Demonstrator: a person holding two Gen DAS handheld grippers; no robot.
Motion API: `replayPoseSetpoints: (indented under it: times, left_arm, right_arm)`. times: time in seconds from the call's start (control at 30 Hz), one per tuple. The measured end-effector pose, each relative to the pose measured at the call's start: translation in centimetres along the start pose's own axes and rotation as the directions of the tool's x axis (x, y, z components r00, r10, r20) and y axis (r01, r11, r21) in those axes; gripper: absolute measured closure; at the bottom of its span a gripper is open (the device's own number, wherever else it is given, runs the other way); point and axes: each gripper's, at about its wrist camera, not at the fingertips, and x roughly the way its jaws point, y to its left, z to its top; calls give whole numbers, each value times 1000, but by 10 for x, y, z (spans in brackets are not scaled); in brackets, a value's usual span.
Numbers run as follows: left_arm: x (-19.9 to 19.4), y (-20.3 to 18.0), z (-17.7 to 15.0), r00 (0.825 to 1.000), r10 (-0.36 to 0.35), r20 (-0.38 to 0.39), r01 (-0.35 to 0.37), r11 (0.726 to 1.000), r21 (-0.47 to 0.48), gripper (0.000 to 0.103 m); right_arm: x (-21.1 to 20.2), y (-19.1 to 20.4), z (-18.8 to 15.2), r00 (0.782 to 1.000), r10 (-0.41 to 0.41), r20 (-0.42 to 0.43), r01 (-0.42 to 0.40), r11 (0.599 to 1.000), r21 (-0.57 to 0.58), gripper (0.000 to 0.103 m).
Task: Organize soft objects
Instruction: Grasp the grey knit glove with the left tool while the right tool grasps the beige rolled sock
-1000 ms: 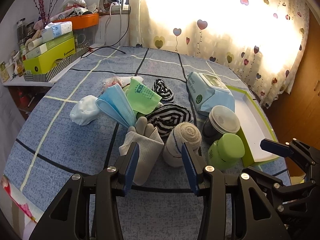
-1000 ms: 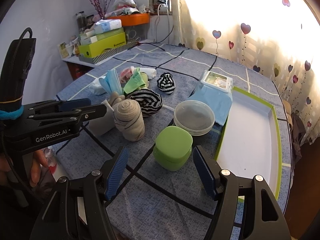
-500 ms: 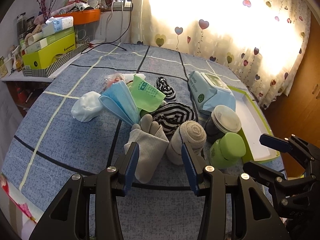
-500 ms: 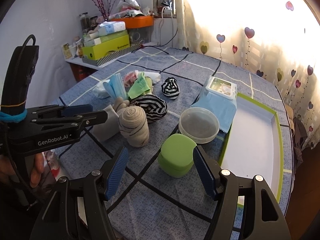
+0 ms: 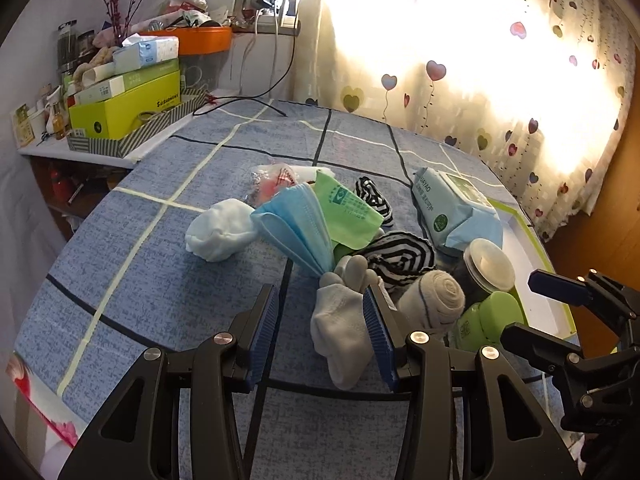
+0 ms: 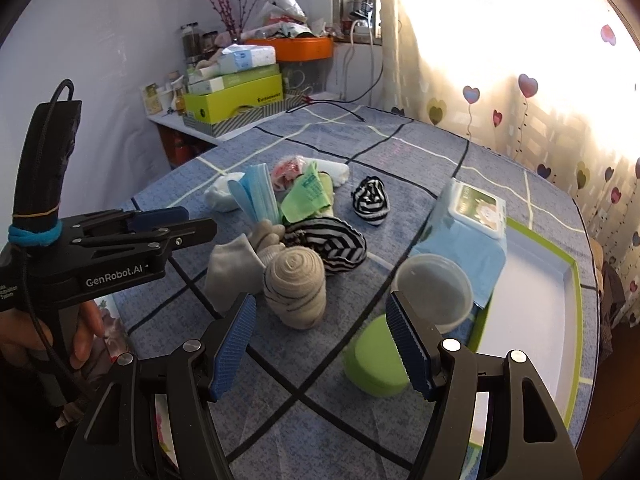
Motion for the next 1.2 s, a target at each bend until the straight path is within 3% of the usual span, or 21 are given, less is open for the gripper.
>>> replayPoseSetpoints:
  times: [0.1, 0.17, 0.57, 0.6, 0.67, 1.2]
  left_arm:
    - [5, 3, 0, 1000, -3, -12, 3, 1000, 1, 57]
    - [9, 7, -1, 1000, -14, -24, 14, 1000, 1, 49]
    - [24, 19, -7, 996, -55, -66, 57, 998, 28, 48]
    - [25, 19, -8, 996, -61, -68, 64, 997, 32, 48]
    - [26, 20, -9, 995, -75, -69, 78, 996, 35, 48]
    - [59, -8, -15, 975, -160, -153, 175, 981, 88, 48]
  right_arm:
    - [10, 2, 4, 1000, 13, -13, -13, 1000, -13, 35]
    - [17, 4, 7, 1000, 20, -23, -20, 1000, -19, 35]
    - [69, 14, 21, 993, 49, -112, -55, 997, -49, 36]
    - [72, 14, 21, 992, 50, -117, -56, 997, -49, 39]
    - [76, 13, 21, 991, 54, -125, -61, 997, -50, 63]
    - [37, -4, 26, 999, 45, -27, -46, 999, -20, 63]
